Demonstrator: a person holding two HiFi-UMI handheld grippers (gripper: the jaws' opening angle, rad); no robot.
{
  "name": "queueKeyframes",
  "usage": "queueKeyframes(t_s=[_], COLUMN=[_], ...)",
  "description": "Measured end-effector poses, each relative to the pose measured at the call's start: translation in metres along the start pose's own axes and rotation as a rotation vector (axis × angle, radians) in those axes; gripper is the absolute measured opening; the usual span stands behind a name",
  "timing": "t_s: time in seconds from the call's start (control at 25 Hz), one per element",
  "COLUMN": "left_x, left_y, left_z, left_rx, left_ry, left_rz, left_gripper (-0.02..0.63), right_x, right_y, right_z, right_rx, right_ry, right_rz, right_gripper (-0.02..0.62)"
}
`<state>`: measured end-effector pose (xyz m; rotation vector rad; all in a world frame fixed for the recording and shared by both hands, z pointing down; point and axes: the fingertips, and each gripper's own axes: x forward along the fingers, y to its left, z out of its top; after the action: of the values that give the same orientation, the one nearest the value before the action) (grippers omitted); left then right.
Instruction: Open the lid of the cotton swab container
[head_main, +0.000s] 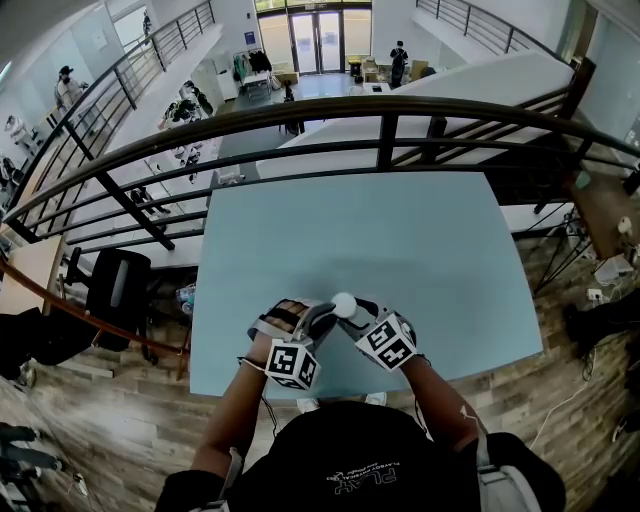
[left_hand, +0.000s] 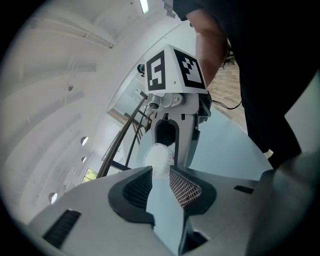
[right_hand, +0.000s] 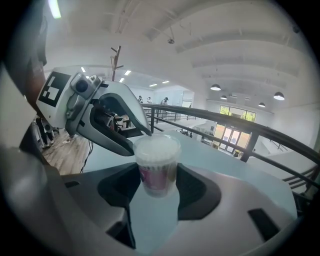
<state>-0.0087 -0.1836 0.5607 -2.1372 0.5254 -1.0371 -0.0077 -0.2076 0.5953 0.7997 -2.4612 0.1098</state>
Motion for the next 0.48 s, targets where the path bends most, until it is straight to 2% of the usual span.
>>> queueKeyframes(t_s=[0.48], left_x=[-0.0035], left_y=[0.0016], left_z=[0.0000], left_rx=[0.005], left_ry=[0.005], left_rz=[0.027], left_gripper=[0.109], right_x=[-0.0005], right_y=[0.0013], right_z=[0.0036], right_rx=[-0.008], right_ry=[-0.019], right_rz=[0.004], right_gripper=[0.227])
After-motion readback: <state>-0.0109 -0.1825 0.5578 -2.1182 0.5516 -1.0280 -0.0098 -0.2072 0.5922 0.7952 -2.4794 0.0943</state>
